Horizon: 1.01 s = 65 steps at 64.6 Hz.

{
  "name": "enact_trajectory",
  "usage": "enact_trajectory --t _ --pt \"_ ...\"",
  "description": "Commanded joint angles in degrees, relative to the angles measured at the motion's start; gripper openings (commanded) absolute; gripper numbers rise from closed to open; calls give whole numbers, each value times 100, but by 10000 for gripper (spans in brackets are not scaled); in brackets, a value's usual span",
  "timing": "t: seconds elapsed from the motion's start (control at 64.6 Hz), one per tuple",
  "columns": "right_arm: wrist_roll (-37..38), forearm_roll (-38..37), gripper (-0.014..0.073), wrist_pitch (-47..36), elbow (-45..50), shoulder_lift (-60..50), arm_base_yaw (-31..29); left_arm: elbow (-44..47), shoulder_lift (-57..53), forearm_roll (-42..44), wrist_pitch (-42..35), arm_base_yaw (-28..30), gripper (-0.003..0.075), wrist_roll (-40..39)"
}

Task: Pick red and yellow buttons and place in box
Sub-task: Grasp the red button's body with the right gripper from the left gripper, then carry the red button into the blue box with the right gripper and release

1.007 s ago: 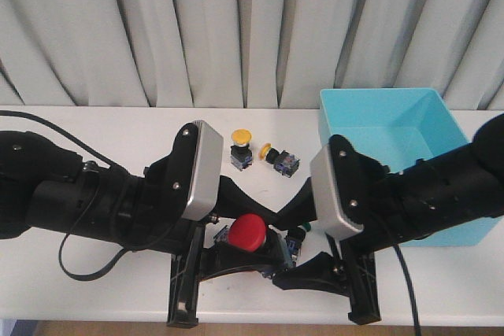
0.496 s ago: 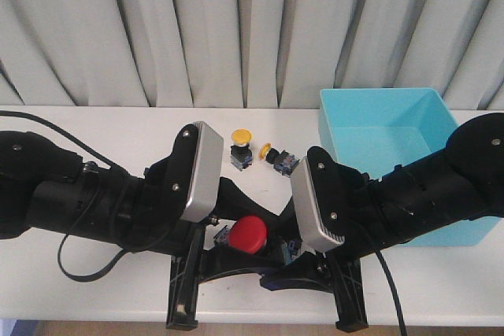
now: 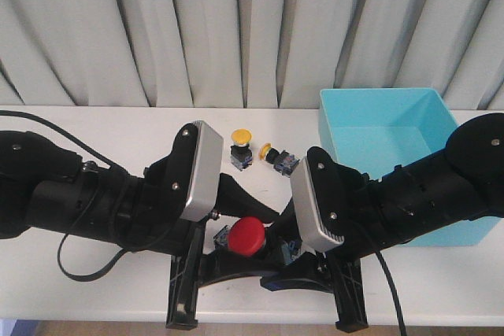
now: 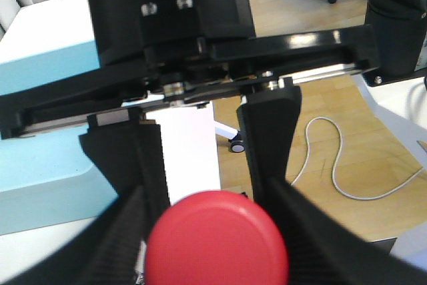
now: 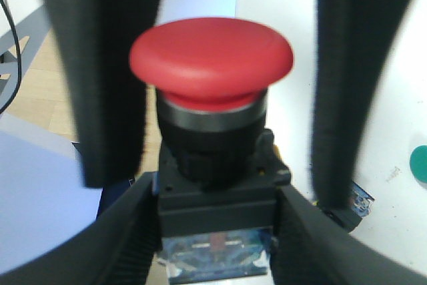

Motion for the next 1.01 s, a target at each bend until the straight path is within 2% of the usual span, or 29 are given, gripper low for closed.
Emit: enact_trajectory --t 0.0,0.093,0.217,0.279,0.356,0.465,0.573,0.62,0.635,0.697,0.744,0.821,0.991 --pt "58 269 152 52 -177 -145 -11 -153 -153 -368 97 -17 553 -99" --pt "118 208 153 -42 -177 -156 -17 -153 -171 -333 -92 -17 615 -249" --pt "548 -245 154 -259 -223 -288 -17 -153 -171 -36 -487 -17 623 -560" --pt "995 -779 154 -426 -281 -421 -23 -153 -171 255 -752 -17 615 -829" --pt "1930 -1569 154 -683 -405 -571 -30 -153 -171 735 -1130 -17 603 -1322" --pt "4012 -3032 155 -994 -696 -676 -30 -153 -171 1412 -1799 -17 586 -2274" --pt "6741 -4781 157 -982 -1072 -646 -30 -153 -171 2022 -2465 -17 585 -3349" --pt "8038 -5506 157 -894 -1246 -605 -30 -153 -171 2292 -2661 -17 585 -3837" --pt "9581 -6533 158 -696 -1474 -513 -45 -153 -171 2573 -2879 -17 585 -4360" --pt "10623 -7187 160 -459 -1694 -369 -167 -153 -160 2712 -2980 -17 585 -4599" --pt "10885 -7342 160 -207 -1849 -235 -345 -153 -154 2712 -2995 -17 585 -4599" --pt "10794 -7190 162 141 -2120 67 -711 -153 -154 2712 -2990 -17 585 -4599" --pt "9882 -5805 168 335 -2696 889 -1802 -153 -154 2712 -2990 -17 585 -4599"
